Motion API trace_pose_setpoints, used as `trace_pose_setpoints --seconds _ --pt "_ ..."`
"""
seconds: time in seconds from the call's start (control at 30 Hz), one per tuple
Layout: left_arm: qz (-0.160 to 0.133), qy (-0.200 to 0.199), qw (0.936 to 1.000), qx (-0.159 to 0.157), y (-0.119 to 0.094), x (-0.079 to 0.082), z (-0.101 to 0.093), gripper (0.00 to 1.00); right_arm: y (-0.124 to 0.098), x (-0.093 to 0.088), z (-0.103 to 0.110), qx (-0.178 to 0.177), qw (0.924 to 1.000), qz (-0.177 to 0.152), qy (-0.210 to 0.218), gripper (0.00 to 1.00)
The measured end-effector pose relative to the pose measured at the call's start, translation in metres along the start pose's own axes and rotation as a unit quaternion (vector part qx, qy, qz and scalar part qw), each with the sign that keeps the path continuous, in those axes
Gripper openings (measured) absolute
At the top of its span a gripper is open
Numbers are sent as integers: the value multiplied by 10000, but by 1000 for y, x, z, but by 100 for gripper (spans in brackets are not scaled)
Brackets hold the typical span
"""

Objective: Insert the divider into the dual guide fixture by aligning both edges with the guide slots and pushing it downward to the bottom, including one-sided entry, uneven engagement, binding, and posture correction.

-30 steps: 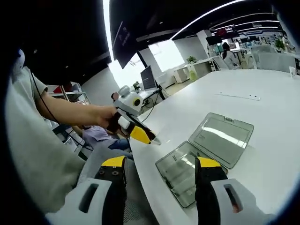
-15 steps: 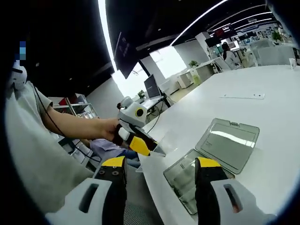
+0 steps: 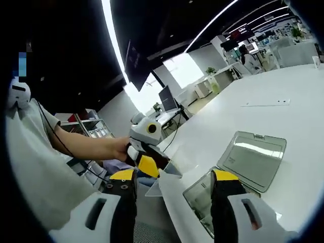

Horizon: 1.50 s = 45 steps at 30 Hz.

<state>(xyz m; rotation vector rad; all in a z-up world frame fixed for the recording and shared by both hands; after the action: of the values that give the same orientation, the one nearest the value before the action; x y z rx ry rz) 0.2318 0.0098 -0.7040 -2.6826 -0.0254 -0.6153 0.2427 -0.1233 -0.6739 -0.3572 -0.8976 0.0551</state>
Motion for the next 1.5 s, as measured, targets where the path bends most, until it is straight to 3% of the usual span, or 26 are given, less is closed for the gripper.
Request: trace_pose_setpoints --seconds 0.5,0.9,1.03,1.5 --pt "-9 116 9988 -472 6 0 -15 27 7 11 6 596 9966 -172 546 57" --pt "-96 265 9955 -908 9 5 -33 27 6 15 12 1301 9830 -497 1194 60" --pt "-87 309 9946 -986 10 6 -37 27 4 19 14 1432 9788 -635 1317 60" --pt "-40 448 9917 -1208 14 7 -49 27 8 19 19 1692 9724 -624 1479 56"
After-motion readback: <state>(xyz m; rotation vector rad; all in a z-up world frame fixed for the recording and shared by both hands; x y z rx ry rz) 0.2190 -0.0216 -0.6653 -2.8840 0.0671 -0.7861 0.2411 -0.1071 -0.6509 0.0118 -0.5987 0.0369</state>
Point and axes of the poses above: the point that each gripper's makers call its tool centre point, and the gripper's own axes: y roughly forward along the fingers, z roughly to its left, x roughly out of its top, the point moved 5 cm from there along -y, roughly backward along the fingers, and after that the axes turned 8 degrees about z, right-handed, at the moved point
